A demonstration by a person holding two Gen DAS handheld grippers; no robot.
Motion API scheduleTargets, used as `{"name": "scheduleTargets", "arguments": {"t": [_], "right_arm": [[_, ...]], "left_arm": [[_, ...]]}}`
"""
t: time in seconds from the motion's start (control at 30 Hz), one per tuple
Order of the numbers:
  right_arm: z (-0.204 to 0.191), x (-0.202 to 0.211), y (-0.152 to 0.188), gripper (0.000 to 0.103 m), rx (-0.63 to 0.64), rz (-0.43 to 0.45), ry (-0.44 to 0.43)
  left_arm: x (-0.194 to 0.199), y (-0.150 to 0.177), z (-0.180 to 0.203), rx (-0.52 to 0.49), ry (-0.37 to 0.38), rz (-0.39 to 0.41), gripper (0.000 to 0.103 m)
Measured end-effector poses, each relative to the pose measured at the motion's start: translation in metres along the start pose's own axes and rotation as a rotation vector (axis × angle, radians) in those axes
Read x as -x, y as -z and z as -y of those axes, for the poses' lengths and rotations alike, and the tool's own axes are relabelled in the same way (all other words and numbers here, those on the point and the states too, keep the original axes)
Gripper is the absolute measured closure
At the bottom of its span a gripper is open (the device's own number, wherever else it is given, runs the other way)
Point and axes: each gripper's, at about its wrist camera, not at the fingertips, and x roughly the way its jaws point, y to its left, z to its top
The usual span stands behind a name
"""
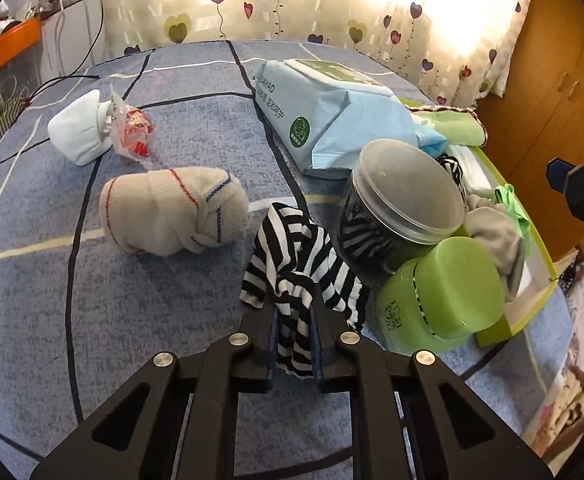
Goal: Organize soft objects
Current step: 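Grasp the black-and-white striped sock with the left gripper and lift it, then grasp the cream red-striped rolled sock with the right gripper while the left holds the striped sock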
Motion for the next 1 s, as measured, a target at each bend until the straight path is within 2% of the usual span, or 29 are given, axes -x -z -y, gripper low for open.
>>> {"name": "scheduleTargets", "arguments": {"t": [0.27, 0.5, 0.7, 1.0], "right_arm": [[-0.007, -0.001, -0.001, 0.045, 0.007, -0.003, -0.006], [-0.027, -0.011, -0.01, 0.045, 0.06, -0.015, -0.031], [-0.06, -0.043, -0.025, 0.045, 0.19, -0.071, -0.081], [-0.11, -0.116, -0.044, 0.045, 0.486, -0.246, -0.11]], "left_arm": [[0.032, 0.011, -0.026, 0.045, 0.016, 0.048, 0.091], [0.061, 0.016, -0.055, 0.111, -0.017, 0.109, 0.091], [0.072, 0.016, -0.081, 0.172, -0.046, 0.144, 0.091], [0.077, 0.018, -0.111, 0.244, -0.053, 0.167, 0.091]]}}
